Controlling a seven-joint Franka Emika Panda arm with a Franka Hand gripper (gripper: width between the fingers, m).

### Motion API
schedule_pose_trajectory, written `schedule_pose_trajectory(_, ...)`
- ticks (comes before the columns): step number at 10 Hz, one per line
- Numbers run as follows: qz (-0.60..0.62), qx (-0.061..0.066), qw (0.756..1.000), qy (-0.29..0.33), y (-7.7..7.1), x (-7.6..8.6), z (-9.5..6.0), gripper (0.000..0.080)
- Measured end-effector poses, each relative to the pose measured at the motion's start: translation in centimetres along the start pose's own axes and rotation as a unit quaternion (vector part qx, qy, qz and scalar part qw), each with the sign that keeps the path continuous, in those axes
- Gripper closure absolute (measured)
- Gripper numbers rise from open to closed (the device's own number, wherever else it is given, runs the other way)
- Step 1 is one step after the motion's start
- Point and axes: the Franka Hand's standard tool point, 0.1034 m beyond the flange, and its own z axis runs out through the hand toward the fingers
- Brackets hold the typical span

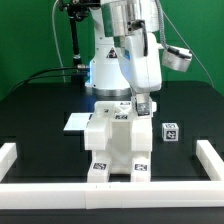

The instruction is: Assemble chair

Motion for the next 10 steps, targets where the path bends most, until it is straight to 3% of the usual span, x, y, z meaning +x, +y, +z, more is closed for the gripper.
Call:
schedule_pose_trajectory(1,-0.013,0.000,1.000,0.000,0.00,0.04,-0.01,0.0343)
schedule_pose_trajectory(2,-0.092,0.000,0.996,0.000,-0.06,0.32,-0.09,0.0220)
schedule_pose_trajectory(3,-0.186,-0.005,0.983,-0.004,-0.20,0.56,-0.34,0.0220)
schedule_pose_trajectory(4,-0.267,-0.013,0.964,0.001,-0.41,0.30,-0.71,0.0162)
schedule_pose_trajectory(7,-0.389,-0.013,0.921,0.001,-0.07,0.09,-0.61,0.0153)
schedule_pose_trajectory(8,-0.455,-0.015,0.890,0.005,-0.14,0.16,-0.55,0.0151)
schedule_pose_trajectory(9,-0.554,-0.022,0.832,0.017,-0.37,0.23,-0.35,0.0151)
schedule_pose_trajectory(10,-0.565,-0.022,0.825,0.016,-0.39,0.17,-0.29,0.0151)
